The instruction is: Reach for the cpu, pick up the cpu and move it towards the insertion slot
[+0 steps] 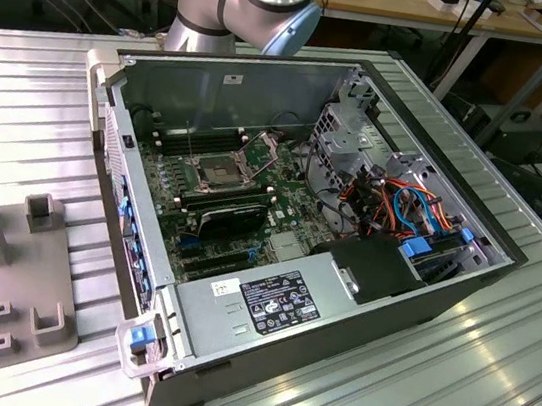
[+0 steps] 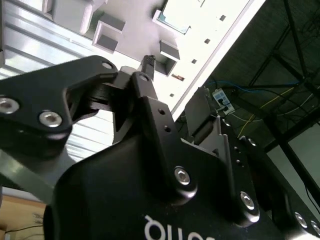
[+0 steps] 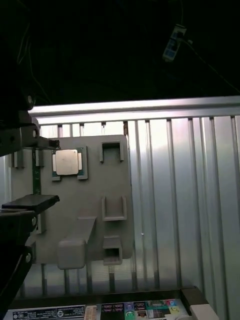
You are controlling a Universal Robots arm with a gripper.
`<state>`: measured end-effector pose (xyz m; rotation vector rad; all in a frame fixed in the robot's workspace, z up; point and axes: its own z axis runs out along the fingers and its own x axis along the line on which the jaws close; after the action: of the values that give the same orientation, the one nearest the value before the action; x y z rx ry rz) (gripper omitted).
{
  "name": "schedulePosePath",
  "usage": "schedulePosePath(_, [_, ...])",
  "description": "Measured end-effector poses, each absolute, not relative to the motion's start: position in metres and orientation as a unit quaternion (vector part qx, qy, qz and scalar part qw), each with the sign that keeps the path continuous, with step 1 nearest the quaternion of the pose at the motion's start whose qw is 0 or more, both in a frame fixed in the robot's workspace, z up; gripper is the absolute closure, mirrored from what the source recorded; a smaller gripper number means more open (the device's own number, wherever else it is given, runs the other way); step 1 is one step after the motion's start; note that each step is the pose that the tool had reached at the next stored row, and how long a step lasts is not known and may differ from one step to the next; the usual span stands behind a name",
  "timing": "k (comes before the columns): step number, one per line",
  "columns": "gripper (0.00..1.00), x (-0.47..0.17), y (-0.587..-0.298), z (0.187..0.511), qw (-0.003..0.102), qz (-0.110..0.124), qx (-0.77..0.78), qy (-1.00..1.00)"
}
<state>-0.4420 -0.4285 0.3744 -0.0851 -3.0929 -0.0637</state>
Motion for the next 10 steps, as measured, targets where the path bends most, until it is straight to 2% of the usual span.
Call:
schedulePosePath(2, [0.46, -0.443, -0.429, 0.374, 0.023, -0.021, -0.026, -0.999])
schedulePosePath(3, [0.35, -0.444, -0.429, 0.373, 0.023, -0.021, -0.025, -0.999])
schedulePosePath(4, [0.28, -0.444, -0.429, 0.371, 0.023, -0.021, -0.024, -0.999])
schedulePosePath(5, [0.28, -0.444, -0.429, 0.370, 0.023, -0.021, -0.024, -0.999])
schedulePosePath(6, [0.22, -0.444, -0.429, 0.368, 0.023, -0.020, -0.023, -0.999])
schedulePosePath(10, [0.22, -0.444, -0.429, 0.358, 0.023, -0.020, -0.019, -0.999])
